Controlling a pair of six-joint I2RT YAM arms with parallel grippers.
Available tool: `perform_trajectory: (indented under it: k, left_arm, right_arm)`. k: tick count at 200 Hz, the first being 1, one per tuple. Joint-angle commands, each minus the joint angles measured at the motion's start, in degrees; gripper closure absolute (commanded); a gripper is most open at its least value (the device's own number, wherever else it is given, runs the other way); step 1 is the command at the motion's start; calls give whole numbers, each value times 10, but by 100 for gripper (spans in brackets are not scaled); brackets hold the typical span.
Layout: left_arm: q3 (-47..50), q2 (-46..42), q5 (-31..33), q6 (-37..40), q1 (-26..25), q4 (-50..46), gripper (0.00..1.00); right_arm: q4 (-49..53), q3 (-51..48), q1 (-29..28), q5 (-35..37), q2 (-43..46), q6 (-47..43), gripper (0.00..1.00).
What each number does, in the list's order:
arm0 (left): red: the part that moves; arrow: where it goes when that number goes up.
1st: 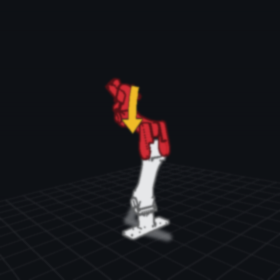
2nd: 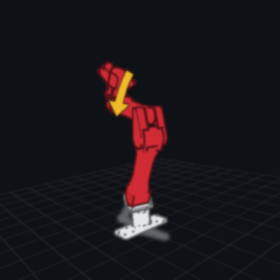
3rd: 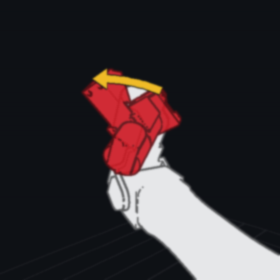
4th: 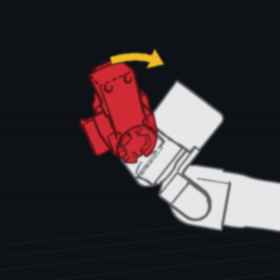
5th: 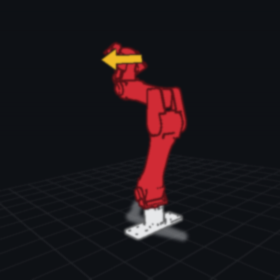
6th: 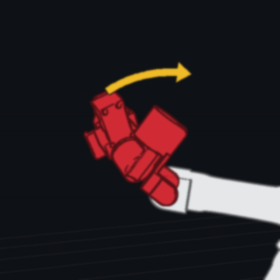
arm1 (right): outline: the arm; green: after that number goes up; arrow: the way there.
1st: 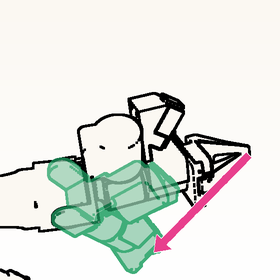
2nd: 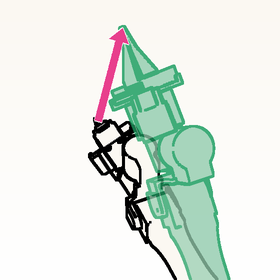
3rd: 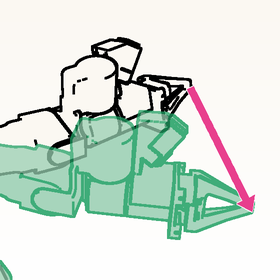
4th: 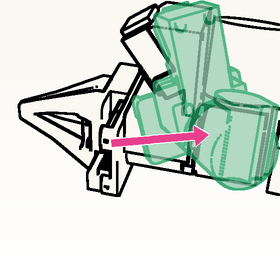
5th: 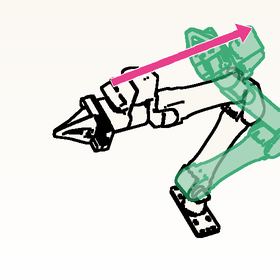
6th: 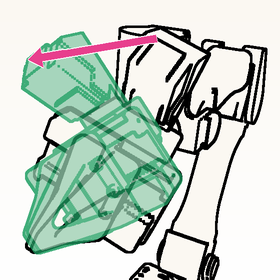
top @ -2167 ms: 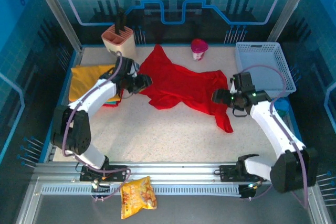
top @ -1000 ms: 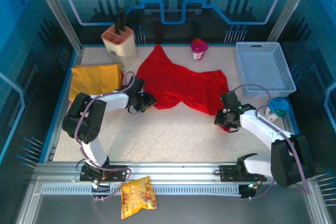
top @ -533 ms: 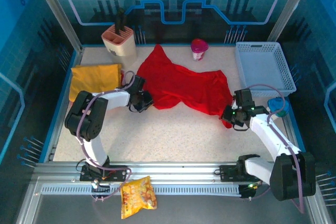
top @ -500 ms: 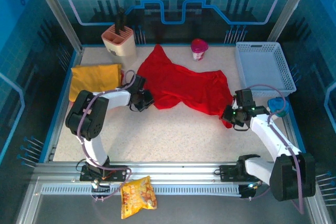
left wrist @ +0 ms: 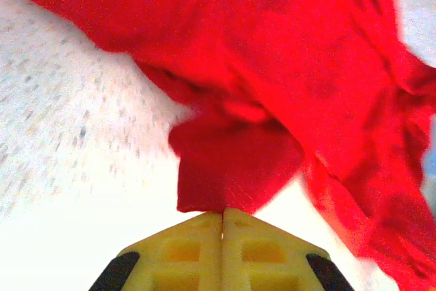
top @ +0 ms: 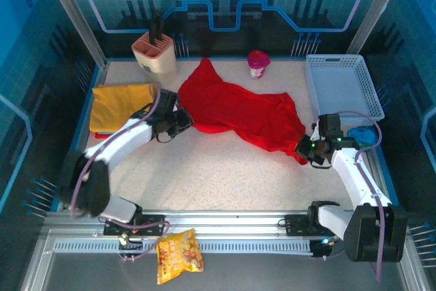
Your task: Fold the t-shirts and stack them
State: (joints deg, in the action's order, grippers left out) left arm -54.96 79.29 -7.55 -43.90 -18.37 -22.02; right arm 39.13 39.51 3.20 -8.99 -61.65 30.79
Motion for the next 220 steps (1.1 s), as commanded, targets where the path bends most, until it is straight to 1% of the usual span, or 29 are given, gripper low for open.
perform_trajectory:
  k: [1,15,28,36,46,56,79,99,113,124,138,159,163,167,181,196,204,209,214,220]
  left_arm:
    - [43,-125,18,11,-9,-191,100]
    - [67,-209,22,-23,-14,-246,100]
    - [81,-268,22,-53,-20,-295,100]
    - [93,-299,18,-73,-26,-317,100]
    - [111,-334,-1,-104,-30,-336,100]
    - [126,-370,-13,-133,-40,-349,100]
    - [136,-447,2,-200,-69,-380,100]
    - [132,-462,16,-202,-69,-413,100]
    - [143,-459,8,-204,-72,-417,100]
    - [165,-462,-4,-217,-84,-410,100]
    - [187,-477,11,-237,-110,-428,100]
    - [202,-512,14,-263,-124,-450,100]
    - [204,-518,16,-268,-126,-456,100]
    - [206,-524,18,-272,-128,-460,100]
    - [226,-538,16,-278,-132,-469,100]
    - [261,-546,-5,-280,-133,-452,100]
    - [273,-547,-6,-280,-133,-453,100]
    - [278,-547,-6,-276,-133,-454,100]
    - [278,-545,-3,-271,-134,-455,93]
    - [273,-542,4,-263,-133,-458,77]
  right_arm:
    - [40,14,13,19,9,-12,100]
    - [24,8,21,8,3,-5,100]
    - [22,14,24,5,-13,-6,100]
    - [25,19,25,11,-25,-7,100]
    - [32,24,29,26,-36,-9,100]
    - [39,24,43,37,-40,-7,100]
    - [18,3,93,43,-19,3,100]
    - [11,-7,125,37,-9,6,99]
    - [9,-4,129,30,-16,-5,90]
    - [19,4,130,35,-31,-13,90]
    - [15,3,138,25,-40,-15,91]
    - [12,-1,138,47,-46,-11,87]
    - [15,0,139,51,-49,-12,85]
    - [17,0,139,50,-52,-11,80]
    - [15,0,139,36,-52,-9,47]
    - [7,1,128,31,-32,-13,23]
    - [10,8,112,44,-20,-18,14]
    - [16,15,99,56,-13,-21,12]
    - [23,24,84,67,-9,-24,10]
    - [30,35,66,80,-5,-28,9]
